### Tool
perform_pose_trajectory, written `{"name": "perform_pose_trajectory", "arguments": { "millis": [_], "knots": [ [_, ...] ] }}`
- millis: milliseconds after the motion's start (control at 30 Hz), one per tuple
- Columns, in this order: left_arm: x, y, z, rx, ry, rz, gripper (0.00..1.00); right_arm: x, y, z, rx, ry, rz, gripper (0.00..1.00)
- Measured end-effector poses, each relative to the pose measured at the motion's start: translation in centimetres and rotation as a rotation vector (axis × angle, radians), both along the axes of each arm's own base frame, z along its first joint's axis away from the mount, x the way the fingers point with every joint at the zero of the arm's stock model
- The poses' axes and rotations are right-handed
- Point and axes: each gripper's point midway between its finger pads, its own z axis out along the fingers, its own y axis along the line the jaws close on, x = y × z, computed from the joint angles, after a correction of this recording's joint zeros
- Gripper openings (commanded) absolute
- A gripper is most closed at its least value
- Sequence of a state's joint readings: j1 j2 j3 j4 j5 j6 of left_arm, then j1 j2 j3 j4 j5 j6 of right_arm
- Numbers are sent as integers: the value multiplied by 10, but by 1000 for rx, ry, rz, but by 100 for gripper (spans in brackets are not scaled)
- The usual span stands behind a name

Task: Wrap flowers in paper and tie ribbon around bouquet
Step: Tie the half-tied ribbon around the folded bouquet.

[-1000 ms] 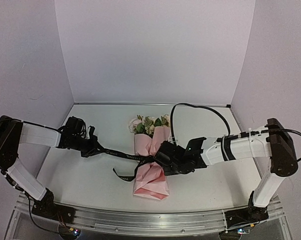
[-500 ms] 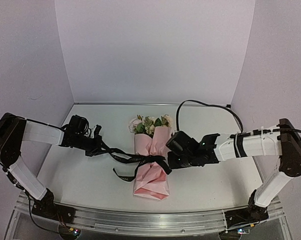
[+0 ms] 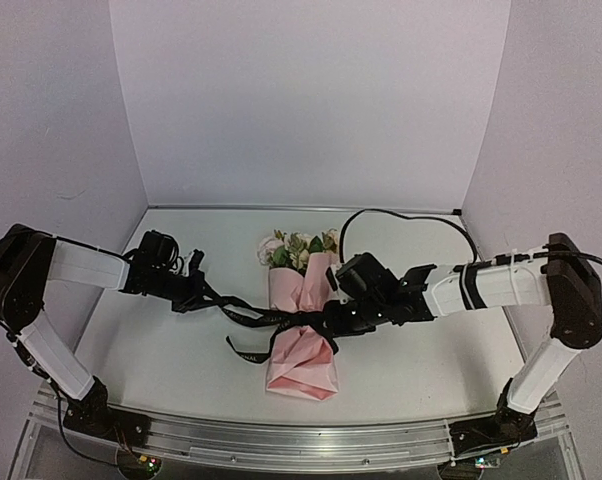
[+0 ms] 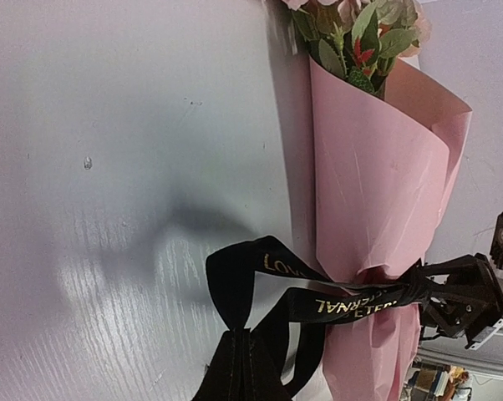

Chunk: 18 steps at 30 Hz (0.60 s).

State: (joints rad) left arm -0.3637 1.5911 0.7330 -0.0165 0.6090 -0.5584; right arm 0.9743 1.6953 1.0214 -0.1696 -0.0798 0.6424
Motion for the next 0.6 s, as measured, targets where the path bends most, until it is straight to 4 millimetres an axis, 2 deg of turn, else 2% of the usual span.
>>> {"name": "perform_pose_trajectory", "arguments": {
  "millis": [100,200,367,467,600],
  "knots": [
    [0,0,-1,3,-4,-4,8,-11,8,-2,-14,1,39,9],
    [0,1,-1,7,-2,-2,16,-24,21,4,-19,-20,79,6],
    [-2,3,-4,14,7,6,20,-40,33,11,-38,-54,123,4],
    [-5,5,-5,23,9,15,25,-41,37,11,-47,-53,137,11],
    [-4,9,0,37,-13,31,30,-40,38,11,-51,-52,142,31]
  ]
}}
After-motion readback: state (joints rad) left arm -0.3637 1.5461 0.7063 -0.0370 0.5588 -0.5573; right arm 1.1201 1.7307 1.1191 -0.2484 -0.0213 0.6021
